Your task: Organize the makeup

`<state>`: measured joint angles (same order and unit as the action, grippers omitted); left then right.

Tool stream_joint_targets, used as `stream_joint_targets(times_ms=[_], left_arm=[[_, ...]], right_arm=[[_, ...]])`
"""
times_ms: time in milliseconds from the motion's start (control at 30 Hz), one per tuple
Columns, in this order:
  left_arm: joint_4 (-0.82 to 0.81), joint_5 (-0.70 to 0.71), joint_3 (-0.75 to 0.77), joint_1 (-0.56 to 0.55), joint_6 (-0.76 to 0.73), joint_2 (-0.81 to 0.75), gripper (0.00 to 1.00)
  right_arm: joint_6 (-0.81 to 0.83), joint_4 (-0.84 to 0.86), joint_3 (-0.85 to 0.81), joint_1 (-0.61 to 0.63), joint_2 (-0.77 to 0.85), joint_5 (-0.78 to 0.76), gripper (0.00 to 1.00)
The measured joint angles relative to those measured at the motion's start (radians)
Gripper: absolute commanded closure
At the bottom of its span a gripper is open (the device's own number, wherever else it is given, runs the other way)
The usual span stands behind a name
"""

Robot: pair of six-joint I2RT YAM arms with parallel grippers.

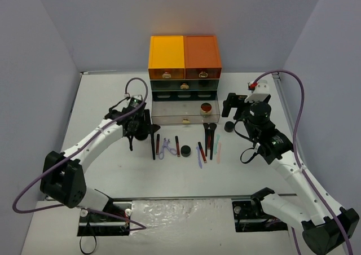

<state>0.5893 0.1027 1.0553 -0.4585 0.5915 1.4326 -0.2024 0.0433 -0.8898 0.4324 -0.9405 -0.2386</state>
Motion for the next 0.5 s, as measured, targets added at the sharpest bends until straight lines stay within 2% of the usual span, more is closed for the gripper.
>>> stream_joint_targets(times_ms=[200, 300, 500], left_arm=[[0.008, 0.004, 0.315, -0.031, -0.009, 0.068, 0.85], [-0.028, 0.007, 0.460, -0.054, -0.021, 0.171, 0.86], [-0.044, 0.029, 0.651, -0.109, -0.075, 0.415, 0.86]], right_arm=[[0.007, -0.003, 0.000, 0.000, 0.036, 0.001, 0.00], [0.012, -0.005, 0.000, 0.000, 0.053, 0.006, 0.00], [0.020, -0.029, 0.000, 0.000, 0.091, 0.020, 0.00]])
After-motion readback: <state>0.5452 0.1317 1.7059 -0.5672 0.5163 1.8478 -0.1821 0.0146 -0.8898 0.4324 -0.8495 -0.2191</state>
